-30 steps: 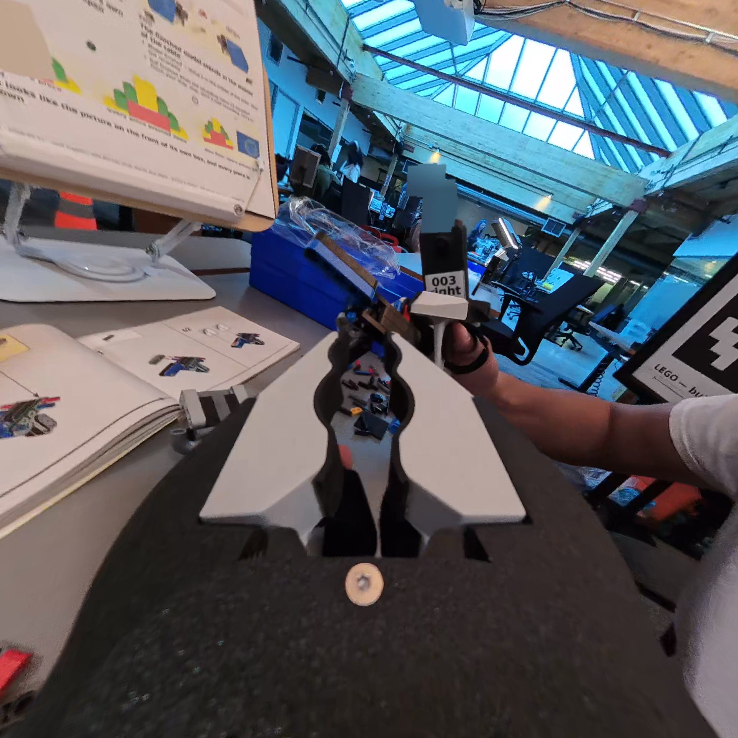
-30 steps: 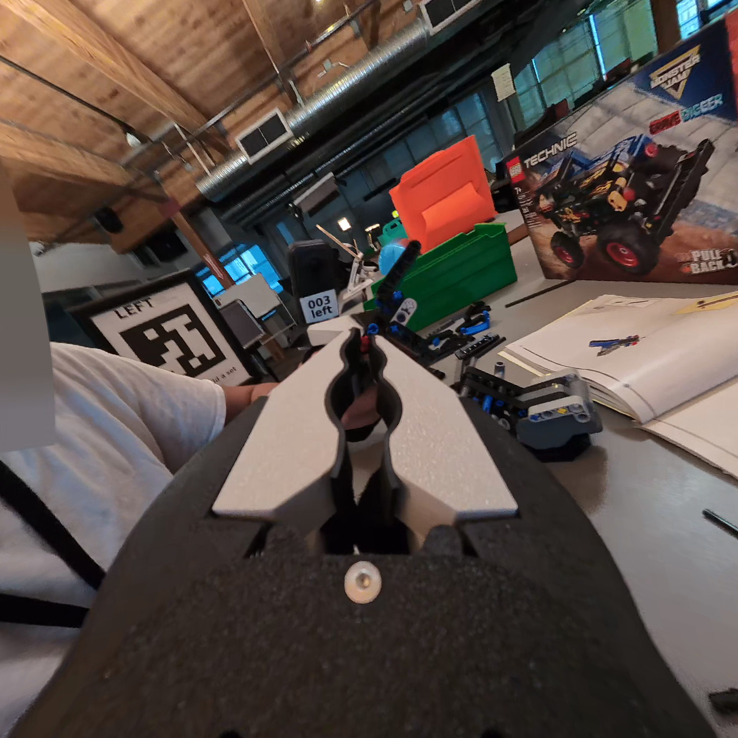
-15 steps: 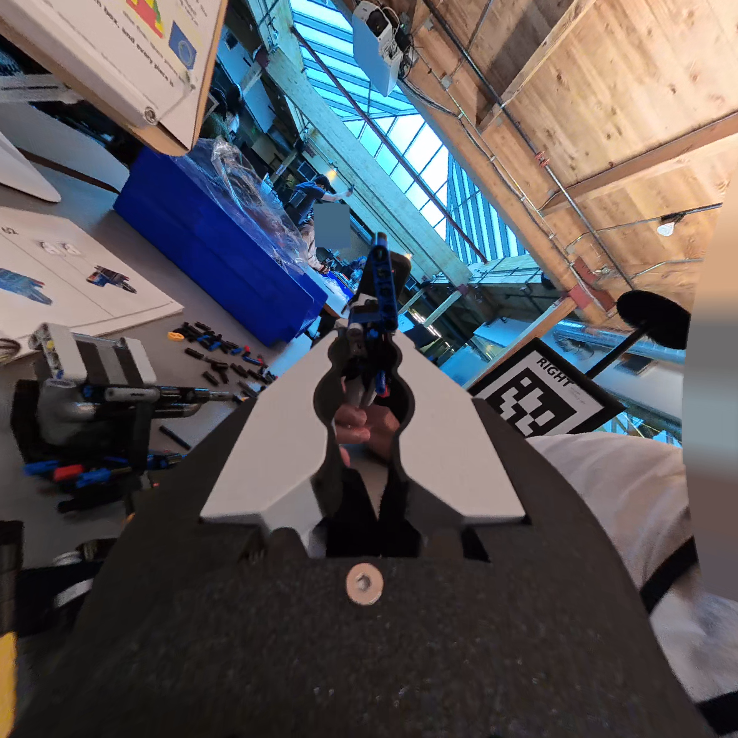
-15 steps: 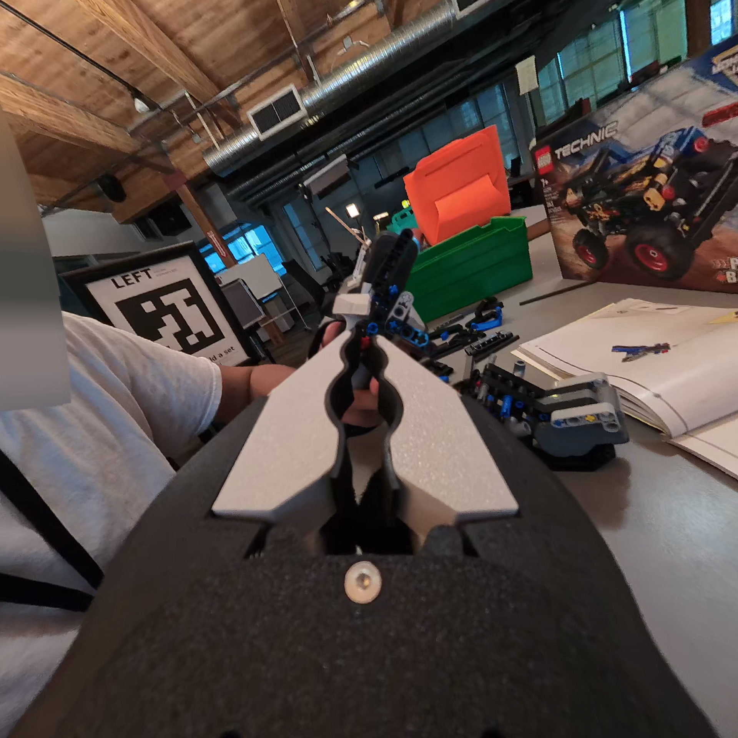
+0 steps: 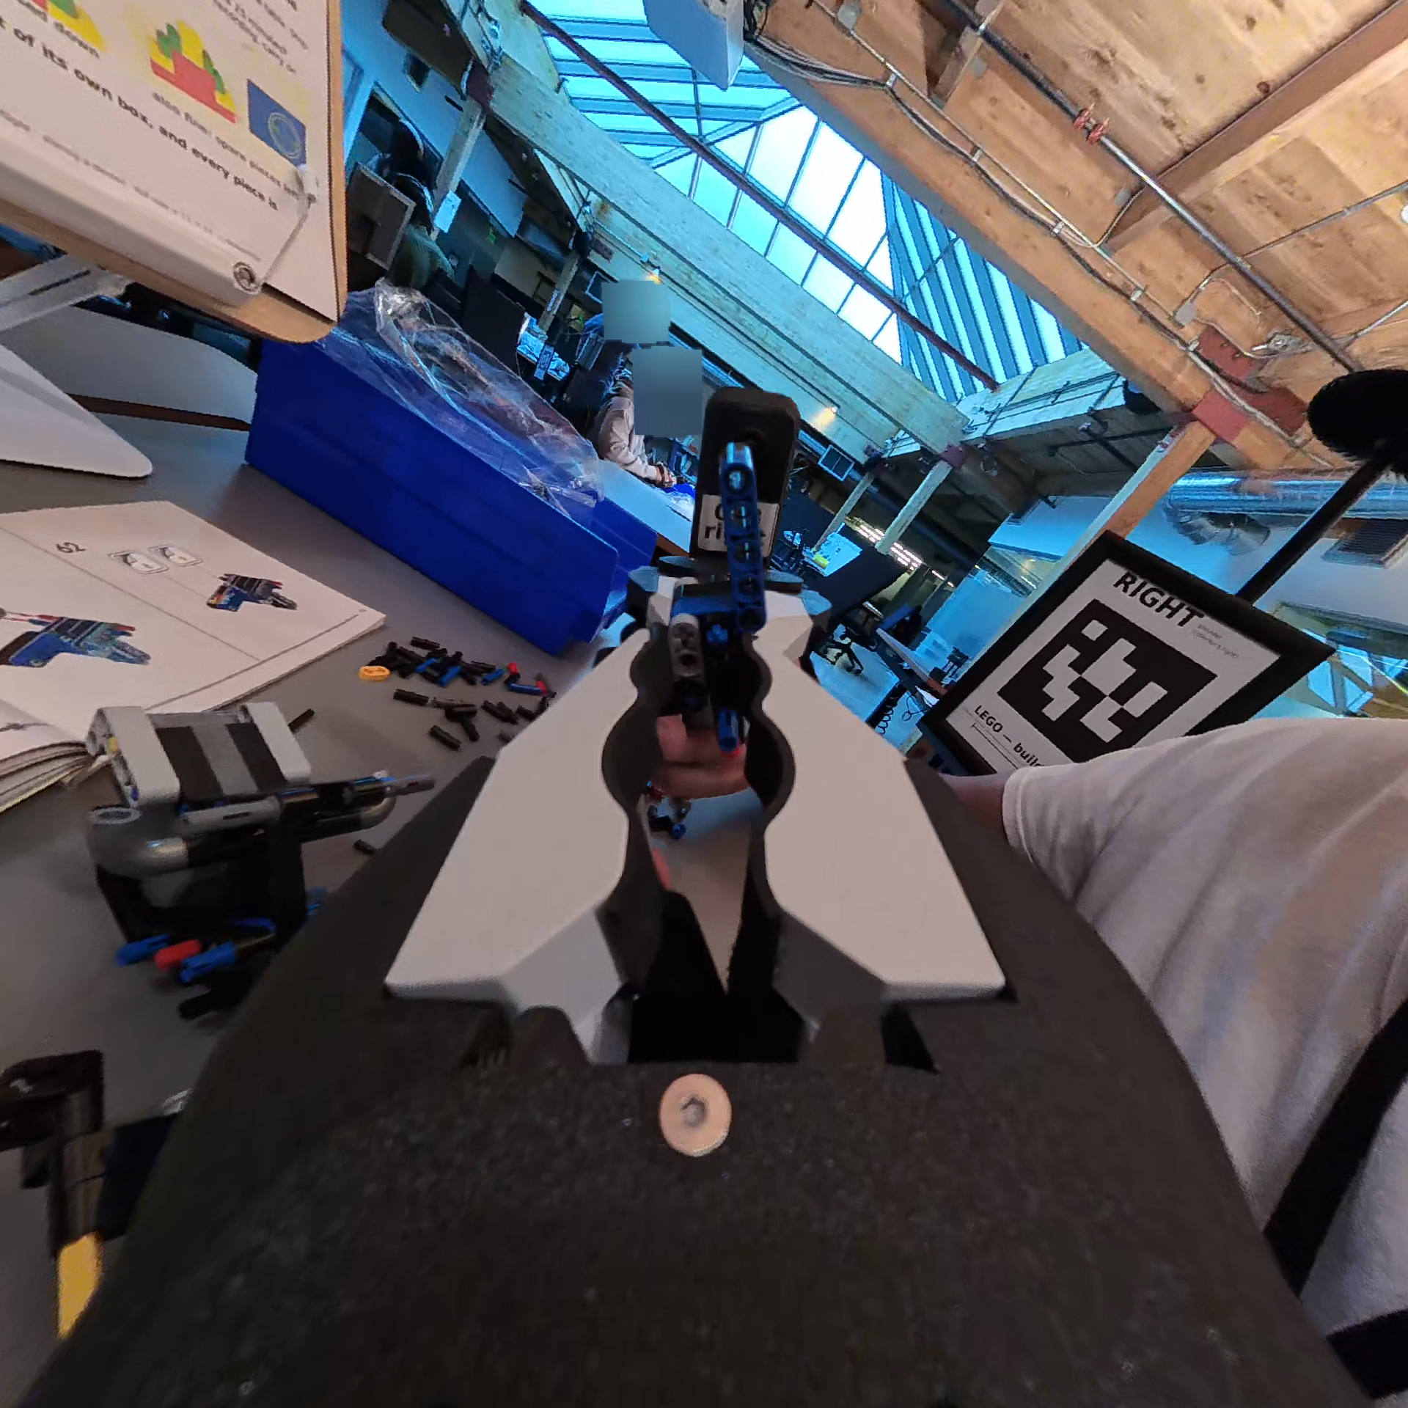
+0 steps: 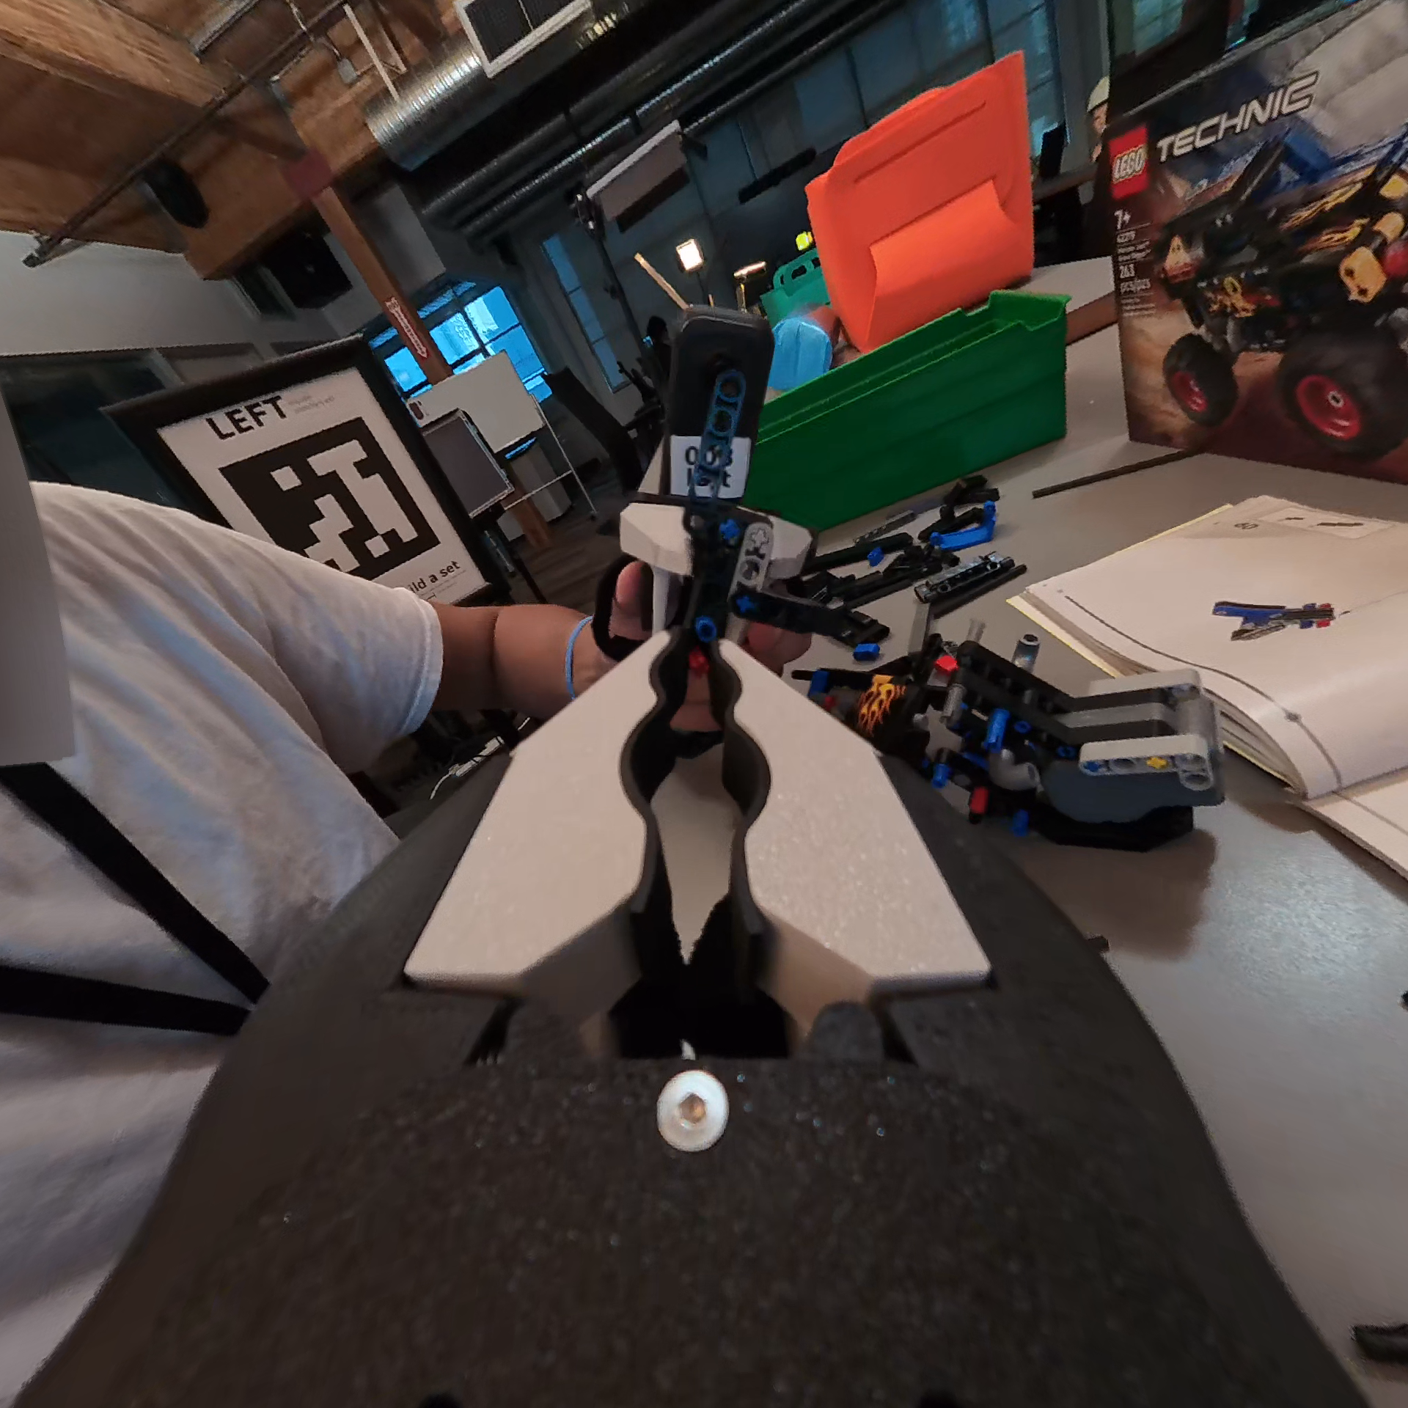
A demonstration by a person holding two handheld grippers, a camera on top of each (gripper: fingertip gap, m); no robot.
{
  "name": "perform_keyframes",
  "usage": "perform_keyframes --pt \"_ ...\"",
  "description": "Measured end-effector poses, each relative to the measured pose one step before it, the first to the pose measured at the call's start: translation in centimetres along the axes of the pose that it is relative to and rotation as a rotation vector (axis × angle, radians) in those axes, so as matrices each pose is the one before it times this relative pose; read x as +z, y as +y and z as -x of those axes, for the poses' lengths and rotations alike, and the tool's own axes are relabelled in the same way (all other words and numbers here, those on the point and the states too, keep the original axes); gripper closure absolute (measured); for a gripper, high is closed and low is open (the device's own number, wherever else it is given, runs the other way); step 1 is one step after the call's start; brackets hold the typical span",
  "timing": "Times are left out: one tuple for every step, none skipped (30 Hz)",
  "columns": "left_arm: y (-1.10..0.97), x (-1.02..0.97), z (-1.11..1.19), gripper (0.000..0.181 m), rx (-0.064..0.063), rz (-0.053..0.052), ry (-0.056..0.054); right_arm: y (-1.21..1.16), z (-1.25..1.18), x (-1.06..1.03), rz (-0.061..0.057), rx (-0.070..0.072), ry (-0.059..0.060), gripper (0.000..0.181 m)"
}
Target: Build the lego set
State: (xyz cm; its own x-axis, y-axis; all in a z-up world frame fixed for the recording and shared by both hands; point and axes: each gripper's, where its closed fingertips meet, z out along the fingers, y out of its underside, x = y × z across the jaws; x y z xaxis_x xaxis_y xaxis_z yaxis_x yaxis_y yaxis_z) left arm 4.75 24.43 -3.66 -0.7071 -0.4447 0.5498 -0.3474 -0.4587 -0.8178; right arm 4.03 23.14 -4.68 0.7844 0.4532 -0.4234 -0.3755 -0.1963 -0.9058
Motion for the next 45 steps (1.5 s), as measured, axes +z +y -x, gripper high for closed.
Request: perform_keyframes --pt "-0.045 0.004 -0.076 0.167 0.0107 -0.0011 -0.0031 0.067 0.028 0.02 0.0055 -0.0024 0.0035 0.178" --pt "0.082 0.015 -0.157 0.167 0.0092 0.0059 0.0053 0.112 0.127 0.001 0.008 0.0027 -0.0077 0.178" --pt "0.025 0.0 -0.084 0.167 0.0017 0.0036 0.0035 0.049 0.169 -0.018 0.0055 0.0105 -0.0124 0.178" --pt "-0.009 0.001 0.026 0.167 0.0022 -0.0003 -0.0029 0.036 -0.026 -0.002 0.0032 0.0071 -0.0008 0.178" --pt "0.04 0.003 -0.01 0.167 0.0034 0.0023 0.0005 0.066 -0.003 0.008 0.0035 0.0012 -0.0032 0.178" --pt "0.008 -0.016 0.016 0.167 0.0001 -0.0006 0.0007 0.114 -0.002 0.008 0.0041 0.0029 -0.0032 0.178" --pt "-0.026 -0.014 -0.006 0.167 -0.0057 -0.004 0.0041 0.107 0.012 0.017 0.0039 0.005 -0.0052 0.178" --pt "0.001 -0.019 -0.063 0.167 -0.0095 -0.0013 0.009 0.051 0.108 -0.001 -0.0002 0.0057 -0.0115 0.178" --pt "-0.191 -0.075 -0.002 0.167 -0.0105 -0.0142 0.0046 0.045 0.036 -0.006 0.0001 0.008 -0.0066 0.178" --pt "-0.224 -0.098 -0.016 0.167 -0.0114 -0.0133 0.0065 0.125 -0.08 0.005 0.0085 0.006 0.0004 0.177" --pt "0.072 -0.003 0.05 0.167 -0.0033 0.0096 0.0017 0.053 -0.056 -0.014 0.0033 0.0008 0.0008 0.177" --pt "0.094 0.008 0.138 0.167 0.0127 0.0075 -0.0114 -0.034 0.064 -0.036 -0.0036 -0.0005 -0.0042 0.181" --pt "-0.005 -0.005 -0.069 0.167 0.0109 0.0003 -0.0006 -0.035 0.007 0.009 -0.0022 -0.0017 0.001 0.181" --pt "-0.026 0.007 -0.088 0.167 0.0007 0.0019 0.0037 -0.061 0.082 -0.013 -0.0026 -0.0064 -0.0017 0.181" --pt "-0.06 -0.02 0.046 0.167 0.0025 -0.0002 -0.0056 -0.121 0.052 -0.036 -0.0052 -0.0048 0.0014 0.181" --pt "-0.027 -0.027 -0.001 0.167 0.0072 0.0016 -0.002 -0.148 0.05 -0.035 -0.0081 -0.0012 -0.001 0.18" --pt "0.036 -0.018 -0.098 0.167 0.0062 0.0065 0.0047 -0.061 0.025 -0.038 -0.0008 0.0029 -0.001 0.178" --pt "-0.01 -0.013 -0.002 0.167 0.0057 0.0002 -0.0026 0.001 0.022 -0.032 0.0026 0.0029 -0.002 0.177" --pt "0.025 0.012 -0.013 0.167 0.0028 0.0004 -0.0008 -0.009 0.074 -0.004 0.0006 0.0006 -0.0043 0.175" --pt "-0.016 0.017 -0.031 0.167 -0.0023 -0.0007 0.0021 -0.1 0.011 -0.038 -0.0069 -0.0024 0.0008 0.176" --pt "-0.043 -0.014 0.054 0.167 -0.0012 -0.0016 -0.0026 0.009 -0.034 0.019 -0.0008 -0.0001 0.0019 0.176" --pt "0.017 -0.008 -0.005 0.167 0.0028 0.0019 0.0002 0.093 -0.028 0.031 0.0058 0.0031 0.0003 0.175" --pt "0.036 0.001 -0.044 0.167 0.0031 0.0018 0.0024 -0.051 0.01 -0.021 -0.0042 0.0035 -0.0024 0.176" --pt "-0.019 -0.007 0.011 0.167 0.0002 -0.0021 -0.001 -0.16 -0.043 -0.04 -0.0118 0.0035 0.0014 0.176" --pt "0.094 0.043 -0.049 0.167 0.0007 0.0055 0.0025 -0.04 -0.173 -0.05 -0.002 0.003 0.008 0.176" --pt "0.086 0.04 -0.008 0.167 0.0037 0.0038 -0.0014 0.022 -0.101 -0.05 0.0022 0.002 0.0027 0.175" --pt "-0.001 0.018 0.007 0.167 0.0032 -0.0025 -0.0028 0.056 0.084 -0.017 0.004 0.0047 -0.0081 0.177" --pt "0.0 0.019 -0.059 0.167 -0.0015 -0.0029 0.0029 0.187 0.108 0.076 0.0093 -0.0032 -0.0054 0.178" --pt "-0.007 -0.009 0.055 0.167 -0.0015 -0.0024 -0.0014 0.02 -0.06 0.032 -0.0004 -0.0191 0.0105 0.178" --pt "0.07 -0.012 0.09 0.167 -0.0026 0.0036 0.0 -0.093 -0.051 -0.045 -0.0008 -0.0122 0.0117 0.178" --pt "0.053 0.009 -0.004 0.167 -0.0042 0.0021 0.0043 -0.059 0.017 -0.049 0.0045 -0.0008 0.0018 0.178" --pt "0.03 0.03 -0.036 0.167 -0.0024 0.0007 0.004 -0.026 0.086 -0.032 0.0012 0.005 -0.0066 0.178" --pt "0.045 0.019 -0.026 0.167 -0.0028 0.0024 0.0027 -0.036 0.075 -0.044 -0.004 0.0073 -0.0083 0.178" --pt "0.012 -0.007 0.07 0.166 -0.0018 0.0033 -0.003 0.067 -0.044 0.003 0.0019 0.004 -0.0001 0.178" --pt "-0.025 -0.039 0.11 0.167 0.0001 0.0005 -0.0049 0.069 -0.118 0.039 0.0019 0.0034 0.0049 0.178" --pt "-0.012 -0.025 0.045 0.167 -0.0011 -0.0006 -0.0012 0.024 -0.085 0.045 -0.0011 0.0109 0.0014 0.178" --pt "0.096 0.032 0.024 0.167 -0.0016 0.0056 -0.0002 0.031 0.001 0.061 0.0006 0.0143 -0.005 0.178" --pt "0.137 0.083 -0.002 0.167 0.0035 0.0061 -0.0027 0.059 0.008 0.072 0.0016 0.0097 -0.0045 0.177" --pt "0.179 0.103 -0.026 0.167 0.0075 0.0055 -0.0032 0.01 -0.049 0.023 -0.0022 0.0045 0.0007 0.178" --pt "0.04 0.044 -0.052 0.167 0.0029 -0.0019 0.0008 0.032 0.068 0.014 0.0007 0.0033 -0.0061 0.178" --pt "-0.02 0.008 0.092 0.167 -0.0032 -0.0013 -0.0052 -0.024 -0.057 -0.022 -0.0012 0.004 0.0011 0.178" --pt "-0.013 -0.012 0.14 0.167 0.0026 0.0012 -0.0095 0.083 -0.202 0.011 0.0093 -0.0078 0.0131 0.178" --pt "-0.019 0.002 0.108 0.167 0.0071 0.002 -0.0067 0.016 -0.17 -0.002 0.0031 -0.0101 0.0139 0.178" --pt "-0.044 -0.001 0.036 0.167 0.0038 -0.0013 -0.002 -0.081 -0.076 -0.015 -0.004 0.0017 0.0046 0.178" --pt "-0.062 0.016 0.045 0.166 0.0033 -0.006 -0.0032 -0.081 -0.125 -0.005 -0.0062 0.0022 0.0064 0.179"
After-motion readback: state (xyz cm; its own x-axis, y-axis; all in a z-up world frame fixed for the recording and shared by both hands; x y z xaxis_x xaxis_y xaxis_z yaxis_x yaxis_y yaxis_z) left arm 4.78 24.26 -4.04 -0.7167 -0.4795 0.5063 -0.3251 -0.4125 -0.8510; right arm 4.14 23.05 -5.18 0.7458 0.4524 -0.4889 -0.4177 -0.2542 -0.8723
